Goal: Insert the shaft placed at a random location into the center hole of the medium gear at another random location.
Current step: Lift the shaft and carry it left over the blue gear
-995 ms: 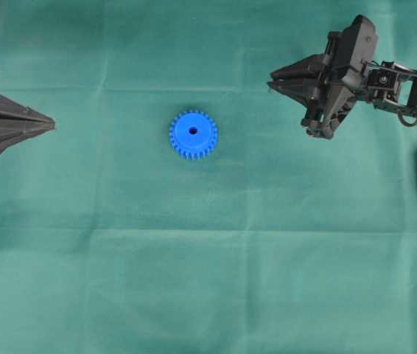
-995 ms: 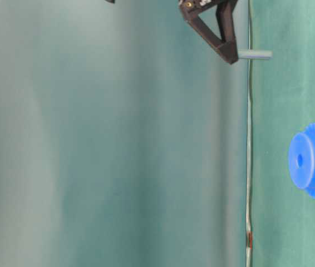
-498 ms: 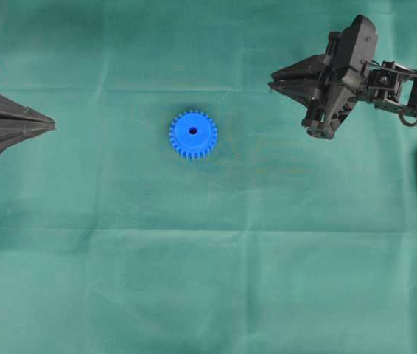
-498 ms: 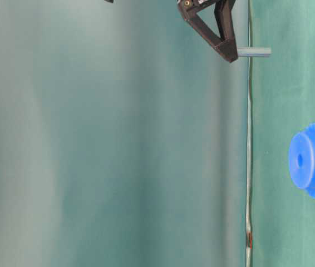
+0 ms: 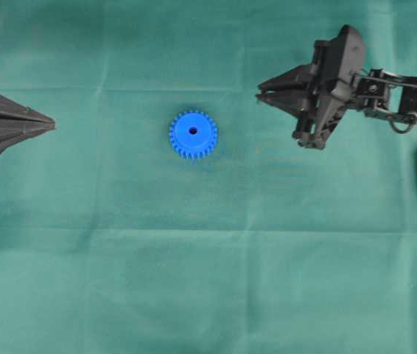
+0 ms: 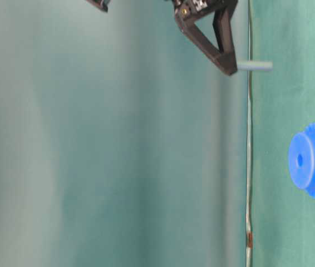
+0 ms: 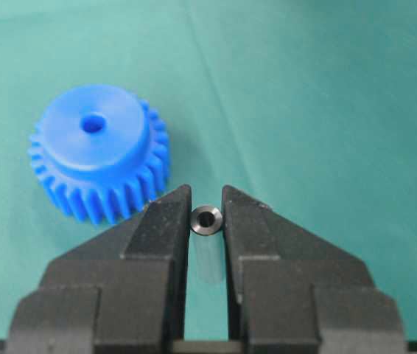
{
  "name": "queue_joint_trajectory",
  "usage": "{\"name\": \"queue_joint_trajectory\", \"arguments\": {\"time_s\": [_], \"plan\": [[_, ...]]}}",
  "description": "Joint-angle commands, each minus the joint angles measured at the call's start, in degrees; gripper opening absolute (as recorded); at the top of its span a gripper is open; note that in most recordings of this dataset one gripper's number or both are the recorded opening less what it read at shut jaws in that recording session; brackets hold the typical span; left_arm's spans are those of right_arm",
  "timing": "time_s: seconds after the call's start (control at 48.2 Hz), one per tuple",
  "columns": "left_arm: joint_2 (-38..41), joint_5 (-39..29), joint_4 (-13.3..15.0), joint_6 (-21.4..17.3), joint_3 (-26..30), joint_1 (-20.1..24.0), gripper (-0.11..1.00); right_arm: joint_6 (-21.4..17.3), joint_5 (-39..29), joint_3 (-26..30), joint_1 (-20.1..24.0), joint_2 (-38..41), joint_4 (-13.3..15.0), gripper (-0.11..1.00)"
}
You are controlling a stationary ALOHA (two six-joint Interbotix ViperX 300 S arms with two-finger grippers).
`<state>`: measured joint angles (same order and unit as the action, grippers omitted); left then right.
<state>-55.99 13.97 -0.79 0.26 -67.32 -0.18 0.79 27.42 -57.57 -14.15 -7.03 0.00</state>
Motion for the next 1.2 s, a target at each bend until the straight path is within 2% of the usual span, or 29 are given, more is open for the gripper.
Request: {"name": "queue_joint_trajectory", "arguments": {"time_s": [0.0,0.435,0.622,1.182], "plan": [[0.2,0.3,-0.1,0.1,1.2,-0.1,0.0,0.0,-0.2,3.6,1.3,1.1,-0.2,0.13],[0.4,0.3,-0.2,0.1,1.2,-0.1,0.0,0.1,-4.6,15.8,5.9,9.4,-0.2,0.13],[0.4,0.3,-0.2,0.1,1.2,0.0,0.0,0.4,-5.3,19.3,6.9,11.7,0.0,0.13],[0.4,0.3,-0.2,0.1,1.2,-0.1,0.0,0.4,-5.7,20.4,7.2,12.8,0.0,0.13]]}}
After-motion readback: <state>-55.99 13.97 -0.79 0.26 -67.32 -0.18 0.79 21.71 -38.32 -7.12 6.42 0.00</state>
